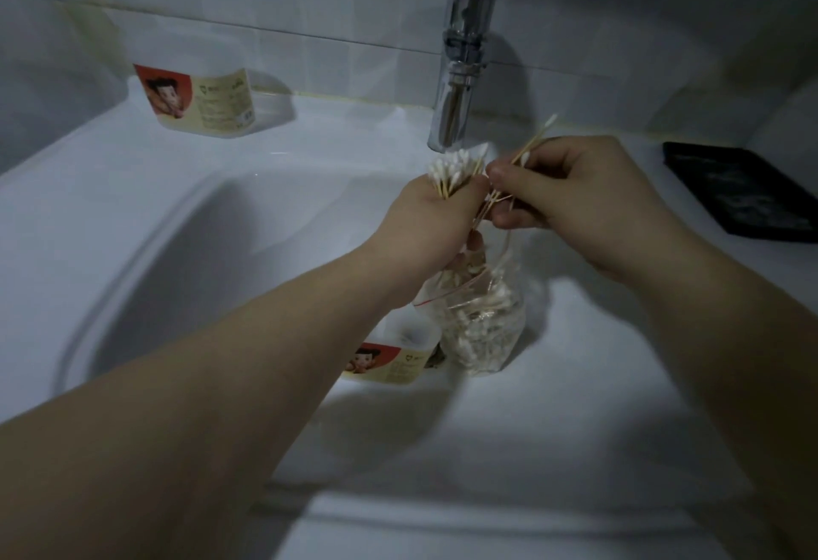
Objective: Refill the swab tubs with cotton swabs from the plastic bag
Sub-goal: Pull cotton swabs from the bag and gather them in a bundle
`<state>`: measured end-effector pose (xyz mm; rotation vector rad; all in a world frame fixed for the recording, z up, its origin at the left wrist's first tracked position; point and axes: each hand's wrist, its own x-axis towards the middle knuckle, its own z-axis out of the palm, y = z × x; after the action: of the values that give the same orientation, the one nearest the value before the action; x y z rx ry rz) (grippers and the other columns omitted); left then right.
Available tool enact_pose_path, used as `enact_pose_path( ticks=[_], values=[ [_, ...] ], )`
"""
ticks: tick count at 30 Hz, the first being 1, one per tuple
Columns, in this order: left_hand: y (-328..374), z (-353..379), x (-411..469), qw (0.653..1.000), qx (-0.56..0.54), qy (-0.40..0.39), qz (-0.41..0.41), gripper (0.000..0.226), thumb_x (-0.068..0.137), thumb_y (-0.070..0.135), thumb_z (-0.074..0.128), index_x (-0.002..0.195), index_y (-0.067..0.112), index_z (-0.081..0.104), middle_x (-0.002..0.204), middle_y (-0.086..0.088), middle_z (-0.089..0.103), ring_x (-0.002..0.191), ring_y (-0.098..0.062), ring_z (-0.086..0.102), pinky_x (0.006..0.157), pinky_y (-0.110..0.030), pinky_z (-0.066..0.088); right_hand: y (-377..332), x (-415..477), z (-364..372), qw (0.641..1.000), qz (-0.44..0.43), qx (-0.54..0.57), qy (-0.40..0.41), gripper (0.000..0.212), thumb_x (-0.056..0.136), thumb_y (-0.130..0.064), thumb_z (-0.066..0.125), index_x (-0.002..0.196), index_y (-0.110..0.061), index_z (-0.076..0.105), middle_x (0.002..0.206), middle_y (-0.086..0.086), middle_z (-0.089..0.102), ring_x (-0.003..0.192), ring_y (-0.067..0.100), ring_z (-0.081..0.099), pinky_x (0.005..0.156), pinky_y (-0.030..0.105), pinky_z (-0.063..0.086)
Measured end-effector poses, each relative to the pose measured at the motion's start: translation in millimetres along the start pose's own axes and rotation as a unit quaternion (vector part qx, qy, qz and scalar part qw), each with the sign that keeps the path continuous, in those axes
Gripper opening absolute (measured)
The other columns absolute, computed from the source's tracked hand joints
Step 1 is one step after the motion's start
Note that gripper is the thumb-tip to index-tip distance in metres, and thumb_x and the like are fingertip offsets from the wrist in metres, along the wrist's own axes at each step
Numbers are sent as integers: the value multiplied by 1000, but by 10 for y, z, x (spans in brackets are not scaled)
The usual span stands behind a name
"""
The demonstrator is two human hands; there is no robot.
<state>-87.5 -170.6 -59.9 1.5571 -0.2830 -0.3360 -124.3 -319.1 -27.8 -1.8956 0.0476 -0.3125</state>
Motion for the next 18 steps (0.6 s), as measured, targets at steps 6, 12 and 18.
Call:
enact_pose_path(
  ticks=[6, 12, 18],
  values=[
    [18, -15, -15, 1000, -8, 11, -3, 22, 103, 36, 54, 91, 20, 62, 70, 4, 66, 56, -12, 53, 50, -25, 42, 7, 58, -49, 998, -4, 5, 66, 20, 100, -15, 62, 85, -7, 71, 84, 10, 73, 76, 25, 76, 63, 28, 60],
    [49, -32, -14, 998, -52, 36, 10, 27, 96, 39, 67, 85, 17, 55, 77, -9, 46, 66, -20, 44, 49, -27, 36, 6, 18, -119, 986, -52, -154, 34, 24, 102, -27, 59, 84, -23, 73, 76, -3, 75, 65, 5, 70, 56, 20, 51],
    [39, -58, -8, 996, -73, -3, 53, 21, 91, 32, 74, 84, 16, 65, 72, -7, 56, 59, -16, 43, 48, -25, 34, -44, -65, -35, 936, -87, -338, -49, 15, 94, -32, 63, 85, -33, 75, 71, -18, 68, 73, 0, 66, 67, 18, 49]
  ],
)
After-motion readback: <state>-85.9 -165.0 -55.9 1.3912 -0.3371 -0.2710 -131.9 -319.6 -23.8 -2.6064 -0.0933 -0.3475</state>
